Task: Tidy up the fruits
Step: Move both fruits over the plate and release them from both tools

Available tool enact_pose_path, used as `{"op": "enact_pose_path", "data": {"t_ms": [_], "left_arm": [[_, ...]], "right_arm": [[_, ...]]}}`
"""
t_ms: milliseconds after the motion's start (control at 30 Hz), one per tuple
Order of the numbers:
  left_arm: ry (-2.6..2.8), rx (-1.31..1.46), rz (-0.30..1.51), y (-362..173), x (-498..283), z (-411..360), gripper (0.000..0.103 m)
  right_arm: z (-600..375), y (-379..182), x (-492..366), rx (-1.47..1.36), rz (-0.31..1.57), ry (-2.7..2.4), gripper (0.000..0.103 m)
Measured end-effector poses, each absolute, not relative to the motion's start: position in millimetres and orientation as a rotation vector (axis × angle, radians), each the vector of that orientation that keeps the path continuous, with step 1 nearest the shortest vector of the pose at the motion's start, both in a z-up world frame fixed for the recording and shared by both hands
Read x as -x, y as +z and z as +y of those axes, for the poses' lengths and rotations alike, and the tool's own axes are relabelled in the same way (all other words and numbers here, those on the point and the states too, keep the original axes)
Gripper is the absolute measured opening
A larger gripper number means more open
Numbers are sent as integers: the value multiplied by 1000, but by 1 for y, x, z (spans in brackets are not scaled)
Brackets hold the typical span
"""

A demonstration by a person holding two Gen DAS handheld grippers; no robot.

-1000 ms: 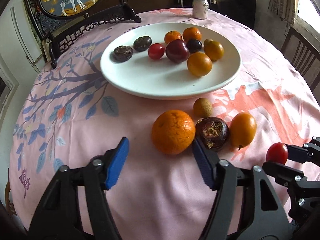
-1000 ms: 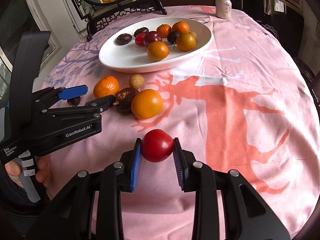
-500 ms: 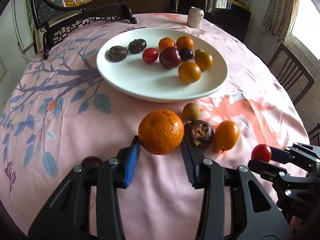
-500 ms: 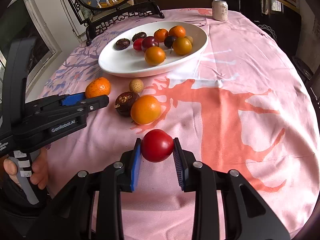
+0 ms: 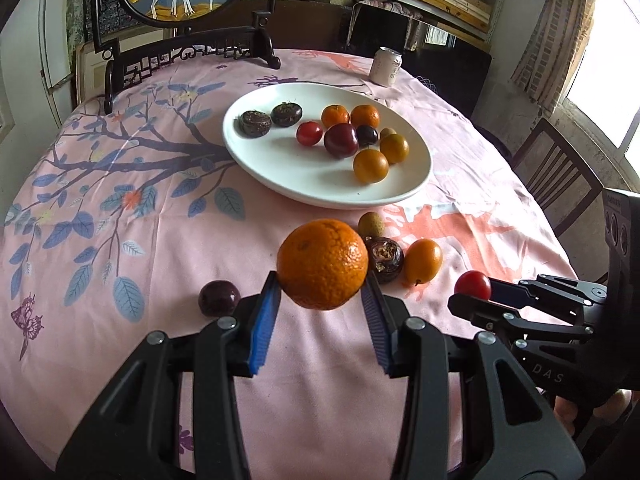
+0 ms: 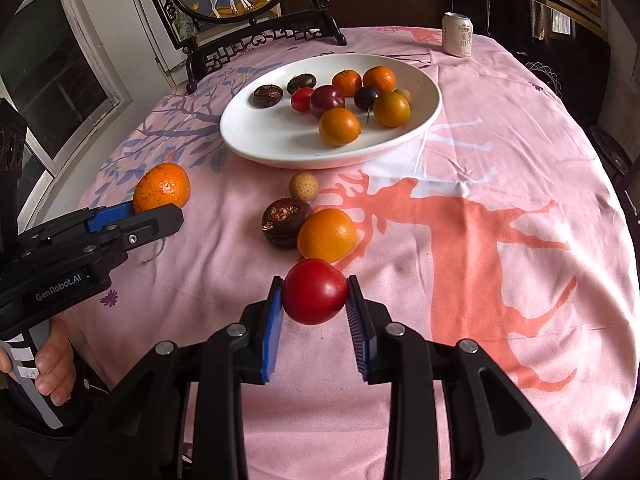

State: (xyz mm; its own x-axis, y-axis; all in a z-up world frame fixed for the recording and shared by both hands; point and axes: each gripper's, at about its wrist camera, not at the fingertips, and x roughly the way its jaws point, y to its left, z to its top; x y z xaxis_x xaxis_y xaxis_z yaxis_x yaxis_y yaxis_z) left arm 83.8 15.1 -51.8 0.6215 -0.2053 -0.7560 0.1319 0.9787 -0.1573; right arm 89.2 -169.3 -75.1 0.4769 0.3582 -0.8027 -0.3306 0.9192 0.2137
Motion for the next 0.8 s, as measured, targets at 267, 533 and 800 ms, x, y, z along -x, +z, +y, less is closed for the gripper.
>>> {"op": "enact_pose_path", "data": {"t_ms": [267,533,800], "left_arm": [[-172,56,883,-34,-133,17,42],[-89,39,970,-44,-233,26,42],[-80,52,996,-54,-270,23,43]], "right_arm": [[-166,-50,-128,12,922,412,31],[-150,-41,-224,78,890,381,31],[-136,-65,-275,93,961,364,31]]}}
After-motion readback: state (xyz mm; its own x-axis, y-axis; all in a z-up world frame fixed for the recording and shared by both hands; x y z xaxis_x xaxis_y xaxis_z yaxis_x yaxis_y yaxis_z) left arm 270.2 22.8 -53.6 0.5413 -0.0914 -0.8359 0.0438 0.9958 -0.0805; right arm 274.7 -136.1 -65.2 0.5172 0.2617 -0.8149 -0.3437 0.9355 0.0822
